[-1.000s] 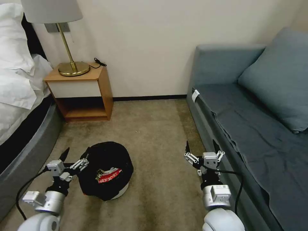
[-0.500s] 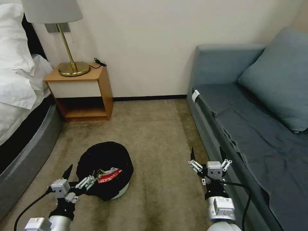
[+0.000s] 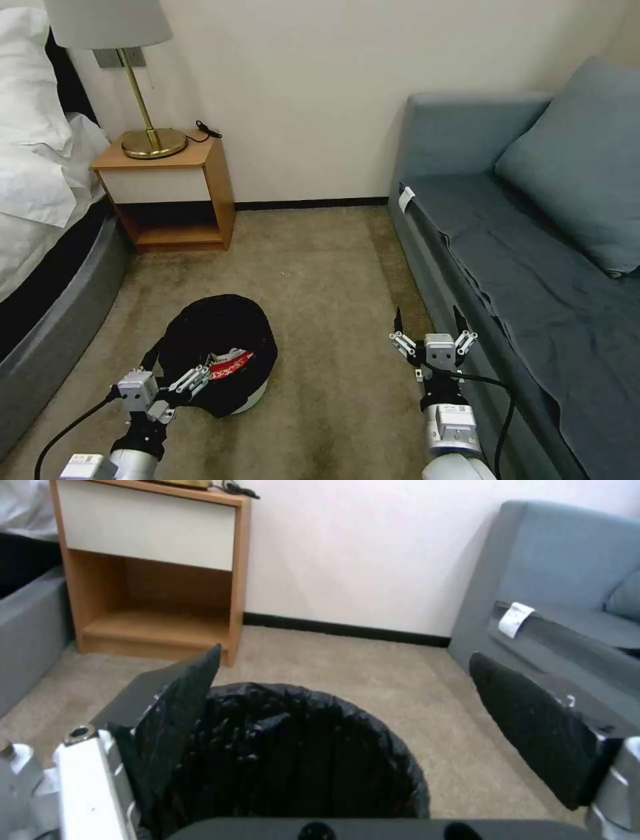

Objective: Pick up the trash bin, then pick up the garbage on the floor and place it into the trash bin.

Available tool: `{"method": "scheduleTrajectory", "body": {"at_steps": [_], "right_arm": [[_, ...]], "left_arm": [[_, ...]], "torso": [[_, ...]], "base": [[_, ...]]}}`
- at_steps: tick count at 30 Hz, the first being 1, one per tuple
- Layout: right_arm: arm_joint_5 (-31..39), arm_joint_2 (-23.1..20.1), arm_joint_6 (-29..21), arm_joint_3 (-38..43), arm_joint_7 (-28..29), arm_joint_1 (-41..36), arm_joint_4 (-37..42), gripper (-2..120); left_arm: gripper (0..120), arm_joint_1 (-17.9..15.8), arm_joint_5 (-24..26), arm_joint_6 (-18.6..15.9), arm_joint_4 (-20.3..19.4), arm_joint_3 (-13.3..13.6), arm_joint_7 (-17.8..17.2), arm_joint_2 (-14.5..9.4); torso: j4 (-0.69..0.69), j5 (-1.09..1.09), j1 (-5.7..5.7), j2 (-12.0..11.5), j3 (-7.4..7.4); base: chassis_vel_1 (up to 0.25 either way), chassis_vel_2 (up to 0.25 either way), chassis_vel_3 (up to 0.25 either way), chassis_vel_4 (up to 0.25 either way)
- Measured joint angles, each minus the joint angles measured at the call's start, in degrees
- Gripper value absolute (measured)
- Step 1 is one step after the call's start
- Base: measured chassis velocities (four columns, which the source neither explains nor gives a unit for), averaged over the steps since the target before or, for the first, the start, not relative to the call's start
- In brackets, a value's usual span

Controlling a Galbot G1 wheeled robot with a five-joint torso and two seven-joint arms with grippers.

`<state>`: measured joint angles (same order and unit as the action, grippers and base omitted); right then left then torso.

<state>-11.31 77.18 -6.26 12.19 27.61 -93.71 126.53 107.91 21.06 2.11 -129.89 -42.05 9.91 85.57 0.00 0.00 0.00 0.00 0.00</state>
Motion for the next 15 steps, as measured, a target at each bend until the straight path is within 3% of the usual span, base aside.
{"method": "scheduleTrajectory", "body": {"at_steps": [6,15], "right_arm": [[-1.5,1.0,-0.2,-0.2,-0.2,-0.2,-0.6,100],[-2.5,1.9,0.1,-0.4,-0.6,-0.3,-1.1,100]], "left_arm": [[100,-0.6,0.5,-0.5,-0.8,2.1,-2.8,-0.5],[100,-0.9,0.0,-0.3,-0.5,2.1,-3.1,-1.1]], "torso": [[0.0,0.0,0.0,0.0,0.0],[0.0,0.0,0.0,0.0,0.0]], "base": [[0.0,0.0,0.0,0.0],[0.0,0.0,0.0,0.0]]}}
